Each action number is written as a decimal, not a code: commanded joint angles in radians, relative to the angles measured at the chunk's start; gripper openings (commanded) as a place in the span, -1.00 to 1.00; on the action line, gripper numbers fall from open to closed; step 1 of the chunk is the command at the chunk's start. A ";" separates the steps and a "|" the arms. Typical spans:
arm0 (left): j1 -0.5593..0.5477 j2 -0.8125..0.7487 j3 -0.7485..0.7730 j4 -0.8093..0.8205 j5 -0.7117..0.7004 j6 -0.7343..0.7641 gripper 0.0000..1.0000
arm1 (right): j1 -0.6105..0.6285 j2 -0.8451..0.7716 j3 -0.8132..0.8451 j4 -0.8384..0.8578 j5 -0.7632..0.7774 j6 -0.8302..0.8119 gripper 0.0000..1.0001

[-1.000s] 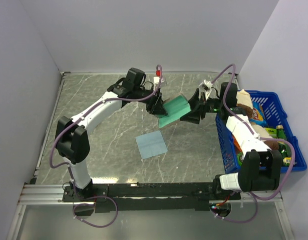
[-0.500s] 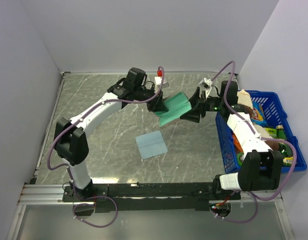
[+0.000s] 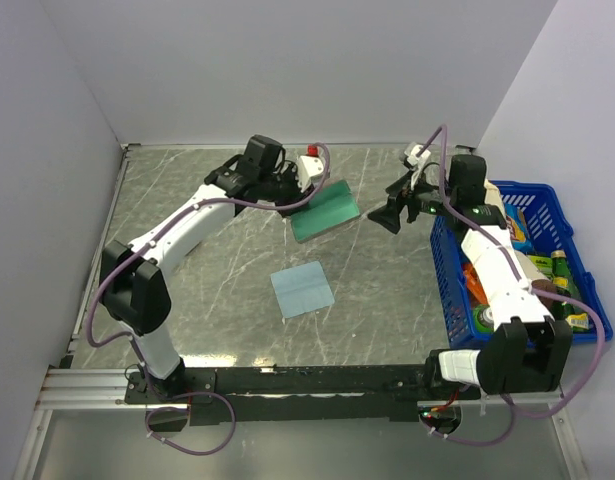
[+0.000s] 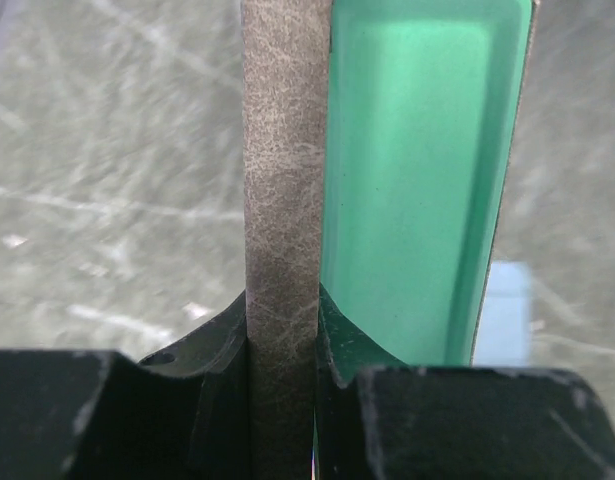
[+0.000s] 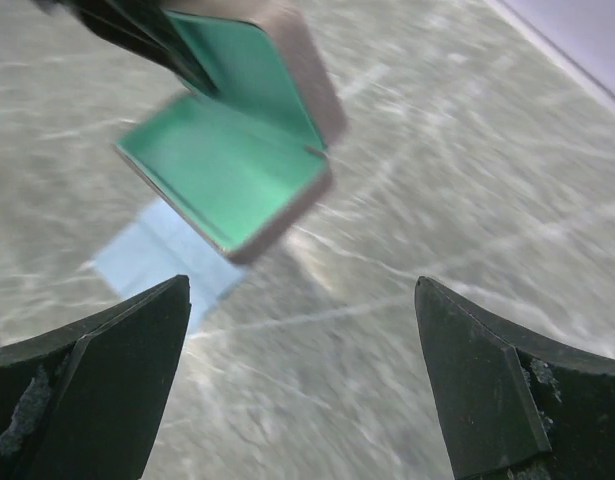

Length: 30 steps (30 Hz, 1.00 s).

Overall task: Organize the sunglasses
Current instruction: Place the opened sunglasses case at the center of the board.

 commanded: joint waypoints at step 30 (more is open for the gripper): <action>0.070 0.505 0.362 -0.141 -0.033 0.538 -0.63 | -0.005 -0.332 -0.179 0.015 0.189 0.041 1.00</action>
